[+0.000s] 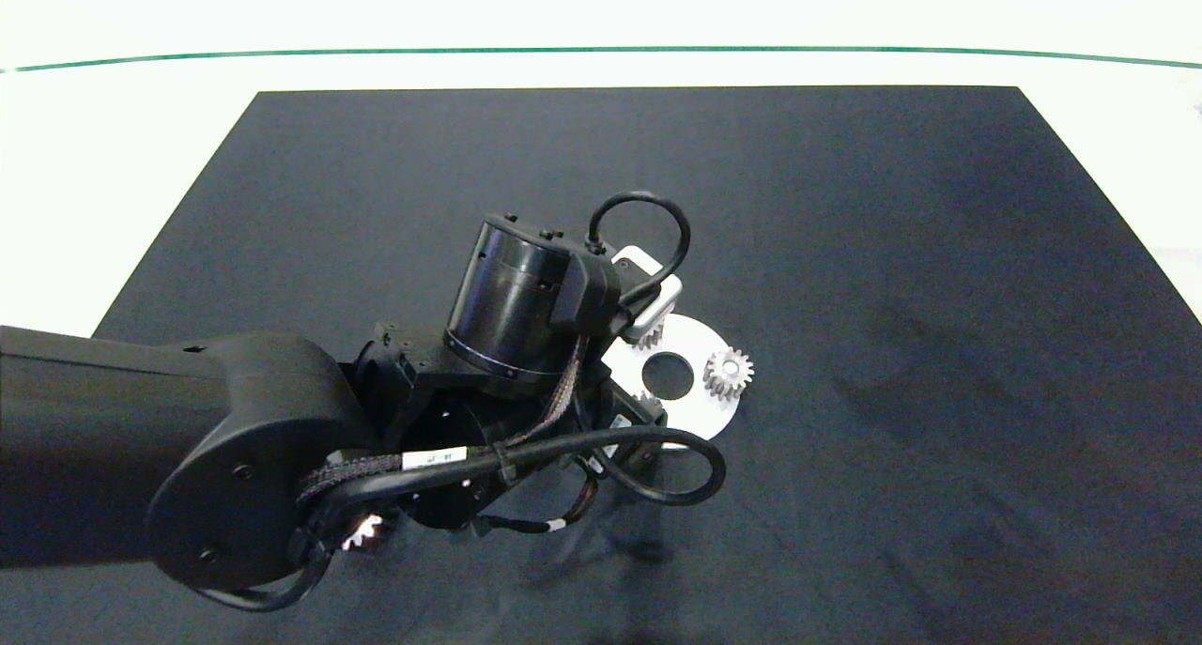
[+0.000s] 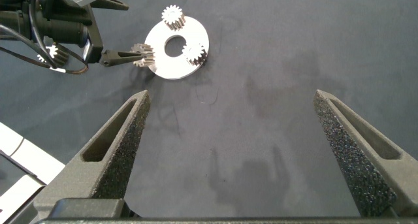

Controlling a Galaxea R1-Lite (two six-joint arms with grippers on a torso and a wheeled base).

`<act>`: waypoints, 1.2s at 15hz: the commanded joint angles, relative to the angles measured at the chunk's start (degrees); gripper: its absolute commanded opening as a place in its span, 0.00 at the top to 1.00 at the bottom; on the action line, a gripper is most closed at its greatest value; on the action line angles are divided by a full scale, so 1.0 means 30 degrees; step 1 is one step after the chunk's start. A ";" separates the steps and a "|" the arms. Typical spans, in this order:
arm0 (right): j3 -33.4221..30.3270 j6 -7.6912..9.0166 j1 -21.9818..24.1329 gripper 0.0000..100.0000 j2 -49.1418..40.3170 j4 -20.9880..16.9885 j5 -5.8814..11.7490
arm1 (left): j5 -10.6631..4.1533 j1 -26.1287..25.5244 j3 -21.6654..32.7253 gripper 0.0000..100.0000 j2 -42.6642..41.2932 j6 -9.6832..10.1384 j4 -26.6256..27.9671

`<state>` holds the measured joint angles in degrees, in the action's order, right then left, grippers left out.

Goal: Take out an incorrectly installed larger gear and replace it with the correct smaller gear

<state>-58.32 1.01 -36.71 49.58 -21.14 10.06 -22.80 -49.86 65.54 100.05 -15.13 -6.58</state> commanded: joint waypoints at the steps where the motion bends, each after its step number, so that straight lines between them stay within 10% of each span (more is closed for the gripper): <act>1: 0.0016 0.0014 0.0018 0.00 -0.0032 -0.0044 0.0017 | -0.0077 -0.0021 0.0010 0.00 0.0254 0.0004 -0.0003; 18: 0.0133 0.0014 0.0048 0.00 -0.0355 -0.0337 0.0017 | -0.0077 0.1005 0.0801 0.00 0.0196 -0.0787 0.0026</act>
<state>-57.88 1.01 -36.52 48.46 -22.05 10.03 -22.91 -47.10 67.44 100.61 -17.36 -6.44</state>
